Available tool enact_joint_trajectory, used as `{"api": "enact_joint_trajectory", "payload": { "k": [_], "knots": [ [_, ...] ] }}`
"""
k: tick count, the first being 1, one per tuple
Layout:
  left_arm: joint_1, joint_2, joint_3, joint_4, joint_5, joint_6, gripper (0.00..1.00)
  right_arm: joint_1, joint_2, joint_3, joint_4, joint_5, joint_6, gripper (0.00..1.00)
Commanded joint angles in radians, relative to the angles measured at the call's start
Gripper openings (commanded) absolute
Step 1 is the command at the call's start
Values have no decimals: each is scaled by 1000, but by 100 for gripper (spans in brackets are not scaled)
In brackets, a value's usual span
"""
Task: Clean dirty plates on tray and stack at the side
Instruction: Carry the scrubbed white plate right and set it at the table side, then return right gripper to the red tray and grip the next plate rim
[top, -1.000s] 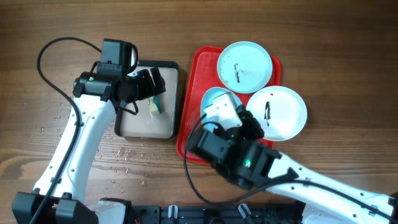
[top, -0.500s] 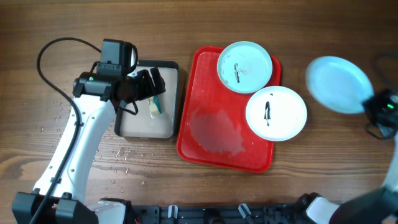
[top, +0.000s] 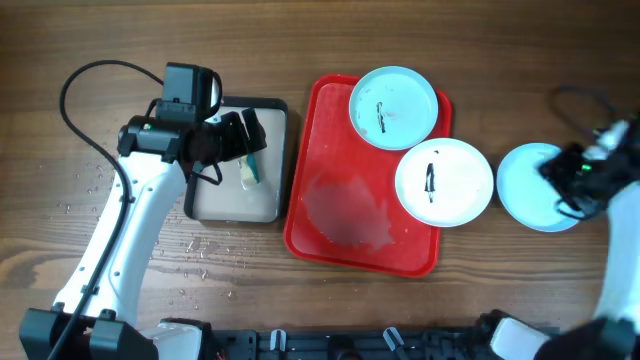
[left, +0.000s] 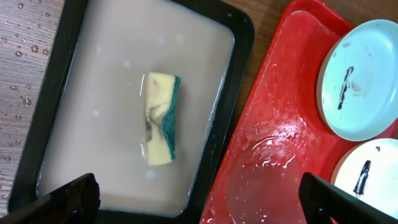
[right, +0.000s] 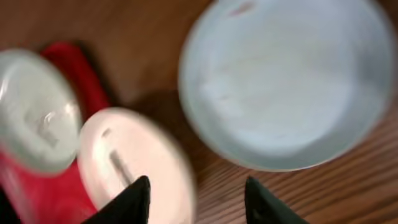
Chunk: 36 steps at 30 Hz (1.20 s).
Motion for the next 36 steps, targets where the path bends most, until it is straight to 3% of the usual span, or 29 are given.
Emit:
{"api": "enact_joint_trajectory", "payload": {
  "k": [1, 8, 11, 12, 13, 14, 15, 19, 23, 26, 29, 30, 32, 34, 36],
  "knots": [
    [6, -8, -3, -2, 12, 5, 100, 166, -16, -19, -18, 60, -43, 52],
    [6, -8, -3, -2, 12, 5, 100, 234, 162, -150, 227, 41, -98, 59],
    [6, -8, -3, -3, 12, 5, 100, 234, 240, -150, 245, 18, -97, 52],
    [6, -8, -3, -3, 12, 5, 100, 234, 261, -150, 234, 18, -97, 44],
    [6, -8, -3, -3, 12, 5, 100, 234, 276, -150, 216, 14, -97, 24],
    [6, -8, -3, -5, 12, 5, 100, 234, 276, -150, 193, 10, -97, 10],
    [6, -8, -3, -5, 12, 5, 100, 234, 261, -142, 149, -2, -103, 4],
    [6, -8, -3, -5, 12, 5, 100, 266, 153, -130, 25, -45, -121, 4],
    [6, -8, -3, -7, 12, 5, 100, 447, 84, -130, -21, -82, -102, 4],
    [6, -6, -6, -24, -2, 5, 100, 623, 103, -179, 47, -3, 87, 4],
    [4, 10, -42, 1, -23, 6, 99, 692, 134, -258, 232, 42, 248, 4],
    [0, 24, -56, 12, -44, 6, 97, 692, 134, -260, 246, 41, 253, 4],
    [-12, 80, -98, 53, -82, 5, 87, 692, 134, -259, 270, 14, 207, 15],
    [-20, 138, -130, 108, -82, 5, 65, 692, 127, -259, 245, 19, 143, 19],
    [-27, 204, -136, 159, -80, 4, 31, 692, 119, -259, 212, 31, 138, 20]
  ]
}}
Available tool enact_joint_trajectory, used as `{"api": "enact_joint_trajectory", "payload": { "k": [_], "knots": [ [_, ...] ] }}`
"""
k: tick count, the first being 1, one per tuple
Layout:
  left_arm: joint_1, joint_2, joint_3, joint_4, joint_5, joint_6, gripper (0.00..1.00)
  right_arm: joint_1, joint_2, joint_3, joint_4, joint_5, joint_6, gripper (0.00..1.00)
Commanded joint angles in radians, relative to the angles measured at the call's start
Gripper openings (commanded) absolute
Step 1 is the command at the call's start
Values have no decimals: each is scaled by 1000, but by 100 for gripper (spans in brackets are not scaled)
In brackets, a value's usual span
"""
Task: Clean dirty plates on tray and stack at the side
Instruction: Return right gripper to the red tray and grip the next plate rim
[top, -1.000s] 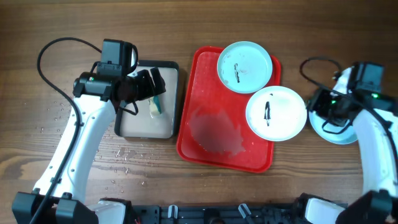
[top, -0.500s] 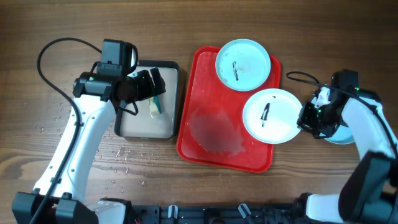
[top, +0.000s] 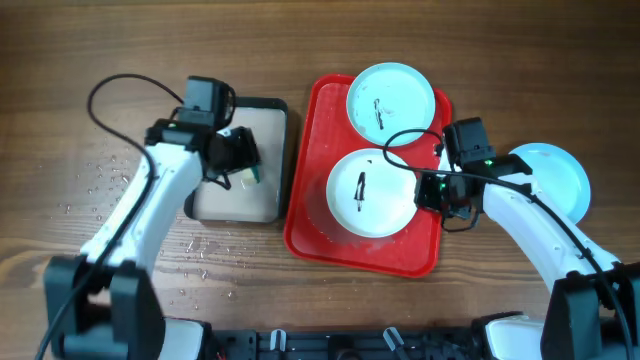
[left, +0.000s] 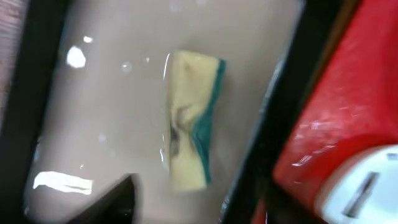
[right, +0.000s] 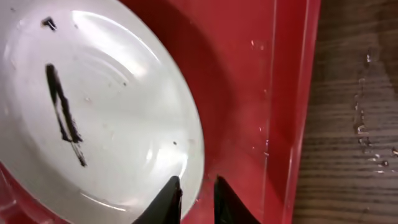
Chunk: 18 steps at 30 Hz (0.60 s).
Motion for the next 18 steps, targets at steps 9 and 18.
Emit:
{"api": "enact_joint_trajectory", "payload": {
  "k": [9, 18],
  "knots": [
    [-10, 161, 2, -103, -325, -138, 4, 5, -8, -1, -37, 14, -29, 19],
    [-10, 157, -45, -11, -158, -274, 36, 5, -8, -1, -34, 14, -29, 19]
  ]
}}
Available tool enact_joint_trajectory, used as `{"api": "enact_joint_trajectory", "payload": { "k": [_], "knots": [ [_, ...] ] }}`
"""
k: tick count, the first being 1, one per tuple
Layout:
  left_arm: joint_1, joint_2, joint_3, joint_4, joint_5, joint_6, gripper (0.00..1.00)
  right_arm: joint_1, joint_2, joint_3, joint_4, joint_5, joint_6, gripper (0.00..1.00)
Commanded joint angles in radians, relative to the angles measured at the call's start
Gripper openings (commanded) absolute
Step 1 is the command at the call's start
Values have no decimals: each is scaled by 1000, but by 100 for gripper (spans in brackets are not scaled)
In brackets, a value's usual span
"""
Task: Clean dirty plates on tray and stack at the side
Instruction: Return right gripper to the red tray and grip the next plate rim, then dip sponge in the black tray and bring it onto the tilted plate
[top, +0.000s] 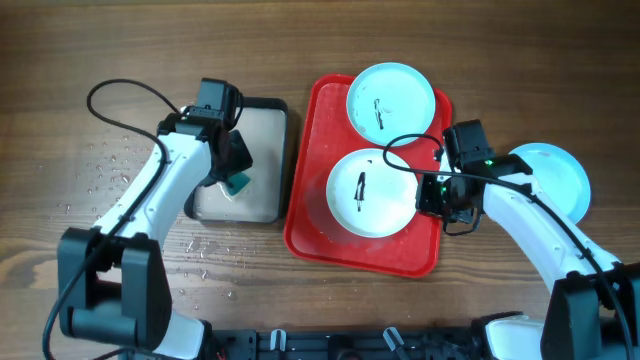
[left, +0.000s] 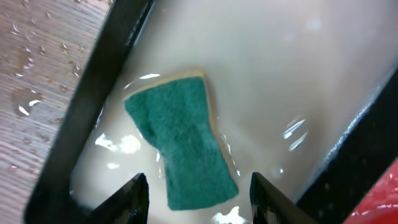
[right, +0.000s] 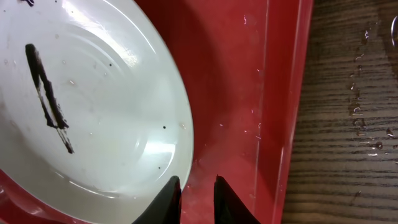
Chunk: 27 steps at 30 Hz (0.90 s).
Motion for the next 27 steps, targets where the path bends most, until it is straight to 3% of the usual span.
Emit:
{"api": "enact_joint_trajectory", "payload": {
  "k": [1, 5, 8, 11, 12, 14, 15, 19, 21, 23, 25, 27],
  "knots": [
    [3, 90, -85, 60, 78, -142, 27, 5, -8, -1, 3, 14, -14, 19],
    [0, 168, -108, 99, 172, -125, 4, 5, -8, -1, 6, 14, -14, 19],
    [0, 153, -64, 128, 121, 101, 4, 5, -8, -1, 6, 14, -14, 19],
    [-20, 113, 88, -24, 119, 224, 4, 5, -8, -1, 8, 14, -13, 19],
    [-24, 104, 113, -56, 117, 223, 10, 5, -8, -1, 8, 14, -13, 19],
    [-17, 95, 121, -82, 109, 220, 38, 5, -8, -1, 8, 14, -11, 19],
    [-12, 99, 117, -83, 87, 203, 44, 5, -8, -1, 8, 14, -11, 19],
    [-9, 122, 55, 35, 40, 174, 49, 5, -8, -1, 21, 14, -11, 19],
    [-9, 157, 13, 129, -39, 98, 42, 5, -8, -1, 24, 14, -10, 19],
    [-10, 190, -11, 204, -39, 95, 20, 5, -8, -1, 24, 14, -11, 20],
    [-10, 209, -11, 219, -40, 95, 4, 5, -8, -1, 23, 14, -10, 20],
    [-10, 194, 9, 225, -36, 147, 4, 5, -8, -1, 23, 14, -11, 20]
  ]
}}
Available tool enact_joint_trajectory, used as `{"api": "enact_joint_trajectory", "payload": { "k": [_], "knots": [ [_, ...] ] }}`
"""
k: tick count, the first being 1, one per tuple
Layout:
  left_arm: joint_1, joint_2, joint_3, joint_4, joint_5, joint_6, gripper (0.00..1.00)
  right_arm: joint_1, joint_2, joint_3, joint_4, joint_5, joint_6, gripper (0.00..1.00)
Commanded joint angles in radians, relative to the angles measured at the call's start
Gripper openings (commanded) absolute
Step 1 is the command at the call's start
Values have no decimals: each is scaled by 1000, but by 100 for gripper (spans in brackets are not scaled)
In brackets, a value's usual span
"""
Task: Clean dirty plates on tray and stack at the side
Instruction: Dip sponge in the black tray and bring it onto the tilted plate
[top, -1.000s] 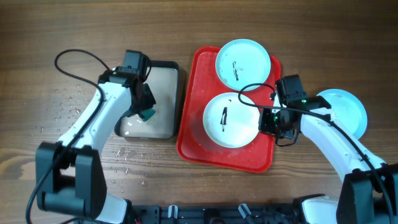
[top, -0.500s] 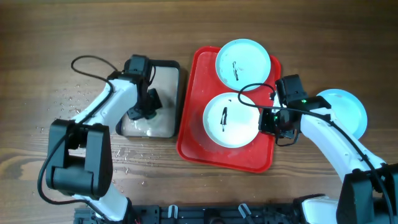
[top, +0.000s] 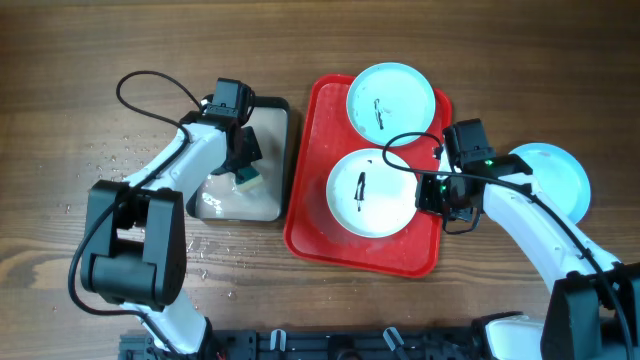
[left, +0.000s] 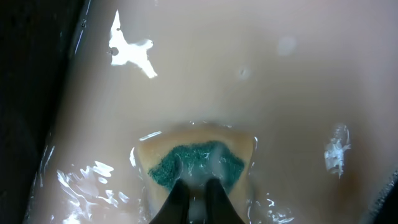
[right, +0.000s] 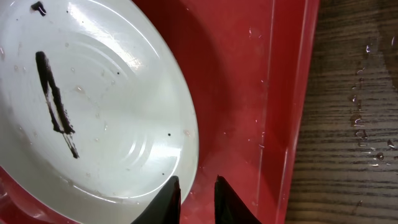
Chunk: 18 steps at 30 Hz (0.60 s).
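A yellow-and-green sponge (left: 196, 163) lies in the soapy water of the black basin (top: 270, 104). My left gripper (left: 197, 188) is down in the water, shut on the sponge's near edge. On the red tray (top: 312, 140), a white plate (top: 370, 192) with a black smear sits in the middle, and a pale blue plate (top: 390, 95) with a dark smear sits at the far end. My right gripper (right: 194, 190) is shut on the right rim of the white plate (right: 93, 112), just above the tray floor (right: 249, 93). In the overhead view the left gripper (top: 246, 170) is over the basin and the right gripper (top: 432, 192) is at the plate's right edge.
A clean pale blue plate (top: 555, 180) lies on the wooden table to the right of the tray, partly under my right arm. Water drops (top: 110, 165) speckle the table left of the basin. A black cable (top: 150, 85) loops behind my left arm.
My left gripper was open above the sponge, which lay green side up in the basin. Now it is lower, in the water, and shut on the sponge. The right gripper and white plate have barely moved.
At first my right gripper hung open over the clean blue plate, the white plate sat at the tray's right edge, and my left gripper was open above the basin. Then the white plate was in the tray's middle, its rim in my right gripper. Now my left grips the sponge.
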Motion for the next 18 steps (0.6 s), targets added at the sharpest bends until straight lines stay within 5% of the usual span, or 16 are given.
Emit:
{"api": "enact_joint_trajectory", "payload": {
  "k": [1, 3, 6, 10, 14, 16, 18],
  "knots": [
    [2, -13, 43, -11, 5, 130, 4, 5, -8, -1, -3, 13, -3, 20],
    [-6, -49, 109, -76, 22, 178, 5, 5, -8, -1, -3, 13, -4, 20],
    [-11, -95, 157, -211, 67, 156, 43, 5, -8, -1, -5, 13, -4, 19],
    [-11, -89, 78, -243, 66, 40, 30, 5, -8, -1, -5, 14, -4, 20],
    [-11, -66, -104, -63, 66, -60, 34, 5, -8, -1, 2, 10, -36, 23],
    [-11, -53, -144, -3, 66, -60, 9, 5, -7, -1, 14, -18, -117, 24],
    [-11, -70, -122, -11, 66, -59, 4, 5, -7, -1, 23, 2, -137, 24]
  ]
}}
